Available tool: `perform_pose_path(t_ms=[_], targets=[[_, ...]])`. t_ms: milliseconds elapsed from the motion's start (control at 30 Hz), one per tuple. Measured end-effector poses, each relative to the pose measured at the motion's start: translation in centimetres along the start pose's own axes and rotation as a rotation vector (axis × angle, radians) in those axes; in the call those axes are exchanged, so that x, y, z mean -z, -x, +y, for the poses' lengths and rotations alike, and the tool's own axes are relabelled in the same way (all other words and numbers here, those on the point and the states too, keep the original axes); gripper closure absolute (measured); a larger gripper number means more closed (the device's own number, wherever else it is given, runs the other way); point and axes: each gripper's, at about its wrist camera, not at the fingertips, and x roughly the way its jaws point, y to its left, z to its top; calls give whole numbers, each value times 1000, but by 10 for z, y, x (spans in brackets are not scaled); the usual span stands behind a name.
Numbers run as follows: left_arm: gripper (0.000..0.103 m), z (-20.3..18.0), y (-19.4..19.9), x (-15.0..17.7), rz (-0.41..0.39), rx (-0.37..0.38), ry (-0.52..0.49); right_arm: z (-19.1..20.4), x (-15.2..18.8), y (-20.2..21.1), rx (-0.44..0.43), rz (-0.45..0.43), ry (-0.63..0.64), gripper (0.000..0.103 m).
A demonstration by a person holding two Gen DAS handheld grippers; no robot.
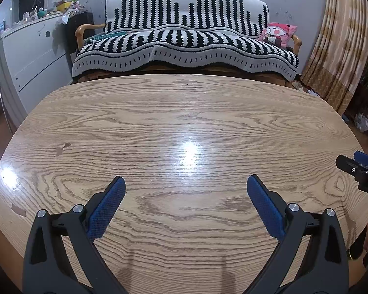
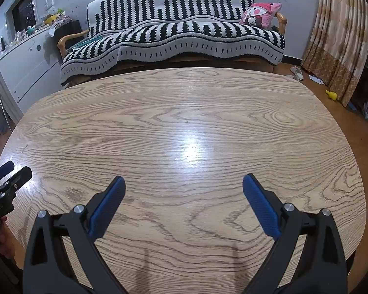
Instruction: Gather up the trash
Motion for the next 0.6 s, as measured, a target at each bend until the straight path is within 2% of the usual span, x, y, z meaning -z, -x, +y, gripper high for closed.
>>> perform_pose_path(t_ms=[600], targets=[[7, 3, -2, 1, 11, -9, 5, 0, -1, -1, 1, 0, 0, 10]])
